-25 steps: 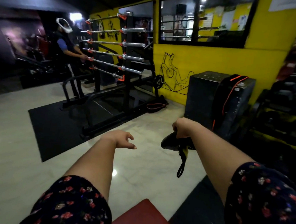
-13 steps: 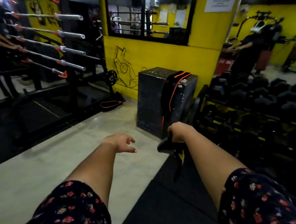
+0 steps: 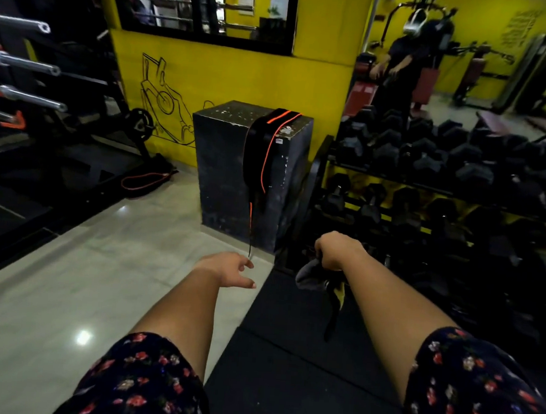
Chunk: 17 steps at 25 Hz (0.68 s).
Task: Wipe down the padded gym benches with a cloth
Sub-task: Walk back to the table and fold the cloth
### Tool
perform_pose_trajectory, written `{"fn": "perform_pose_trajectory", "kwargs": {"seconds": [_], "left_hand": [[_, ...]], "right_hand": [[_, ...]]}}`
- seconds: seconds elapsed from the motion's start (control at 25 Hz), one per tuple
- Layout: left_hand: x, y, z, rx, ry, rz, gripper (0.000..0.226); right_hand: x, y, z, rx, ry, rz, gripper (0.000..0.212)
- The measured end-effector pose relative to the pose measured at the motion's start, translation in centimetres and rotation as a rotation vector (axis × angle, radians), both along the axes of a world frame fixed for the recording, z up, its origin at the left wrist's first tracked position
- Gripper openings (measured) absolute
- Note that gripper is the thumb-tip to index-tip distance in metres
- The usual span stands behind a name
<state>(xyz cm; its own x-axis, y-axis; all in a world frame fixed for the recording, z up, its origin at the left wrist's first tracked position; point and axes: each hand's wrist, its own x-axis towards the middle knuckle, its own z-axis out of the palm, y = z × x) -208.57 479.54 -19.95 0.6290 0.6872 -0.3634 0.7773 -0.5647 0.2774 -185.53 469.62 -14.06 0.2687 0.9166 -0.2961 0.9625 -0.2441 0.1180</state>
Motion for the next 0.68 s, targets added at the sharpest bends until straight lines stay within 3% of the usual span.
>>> {"fn": "perform_pose_trajectory", "kwargs": {"seconds": [0.36,0.68], "left_hand": [[0.9,13.9,-3.5,0.005,-0.014,0.028,0.067],[-9.5,29.2,-3.3,0.017,0.004,0.231,0.067]], "right_hand": [[-1.6,15.4,-2.8,-0.02,0.006,0.063,0.025],[-9.6,33.9,-4.2,0.002,0.017,0.202,0.027]]}}
